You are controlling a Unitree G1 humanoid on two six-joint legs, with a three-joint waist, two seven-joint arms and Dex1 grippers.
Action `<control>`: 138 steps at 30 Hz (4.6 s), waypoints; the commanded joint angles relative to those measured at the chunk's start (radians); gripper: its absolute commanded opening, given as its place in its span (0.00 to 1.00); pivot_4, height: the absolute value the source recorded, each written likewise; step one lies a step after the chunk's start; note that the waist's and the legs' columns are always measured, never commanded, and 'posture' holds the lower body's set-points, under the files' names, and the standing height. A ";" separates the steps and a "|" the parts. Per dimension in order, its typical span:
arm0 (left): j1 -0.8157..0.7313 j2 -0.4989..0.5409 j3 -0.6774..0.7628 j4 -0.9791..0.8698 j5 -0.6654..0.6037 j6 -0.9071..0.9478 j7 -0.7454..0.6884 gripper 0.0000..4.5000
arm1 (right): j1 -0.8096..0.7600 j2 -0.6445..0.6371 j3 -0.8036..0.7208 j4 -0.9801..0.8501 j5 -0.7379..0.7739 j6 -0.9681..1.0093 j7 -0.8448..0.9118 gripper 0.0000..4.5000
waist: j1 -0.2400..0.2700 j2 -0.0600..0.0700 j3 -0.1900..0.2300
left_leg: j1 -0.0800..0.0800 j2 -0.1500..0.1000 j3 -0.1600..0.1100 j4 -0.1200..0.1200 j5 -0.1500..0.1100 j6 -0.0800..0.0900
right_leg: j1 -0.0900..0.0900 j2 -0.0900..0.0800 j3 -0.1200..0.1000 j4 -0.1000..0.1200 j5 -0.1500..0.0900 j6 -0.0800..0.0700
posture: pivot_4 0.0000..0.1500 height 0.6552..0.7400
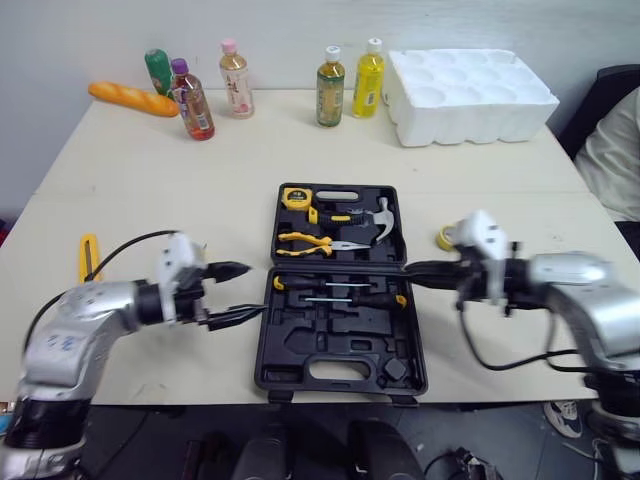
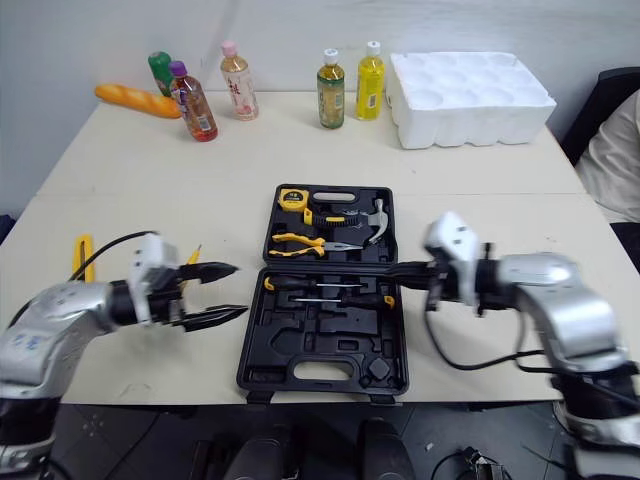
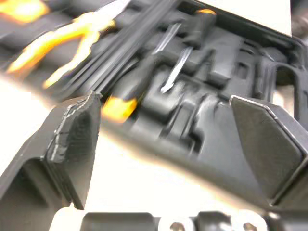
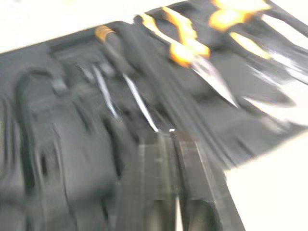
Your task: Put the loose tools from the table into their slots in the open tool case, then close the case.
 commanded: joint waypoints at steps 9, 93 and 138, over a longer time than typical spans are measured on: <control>0.380 -0.076 0.666 0.195 -0.007 -0.018 0.259 1.00 | 0.126 -0.207 -0.321 0.358 -0.035 -0.142 0.034 0.99 | -0.001 0.001 0.000 | 0.004 0.000 0.000 -0.002 -0.002 0.001 | 0.001 -0.001 0.000 -0.001 -0.001 -0.002 | 1.00 1.00; -0.675 0.139 -0.813 0.024 0.409 0.084 -0.142 0.11 | 0.015 0.076 0.137 -0.454 0.221 0.103 -0.259 1.00 | 0.026 0.001 0.002 | -0.002 0.001 0.001 0.003 0.000 -0.002 | -0.002 0.003 0.000 0.001 -0.001 -0.001 | 1.00 1.00; -0.522 -0.135 -0.600 0.231 0.275 0.021 -0.154 0.00 | 0.071 0.065 0.143 -0.421 0.169 0.069 -0.272 1.00 | 0.026 0.001 0.002 | -0.004 0.001 0.000 0.011 -0.001 -0.002 | -0.001 0.004 0.001 0.008 -0.001 -0.001 | 1.00 1.00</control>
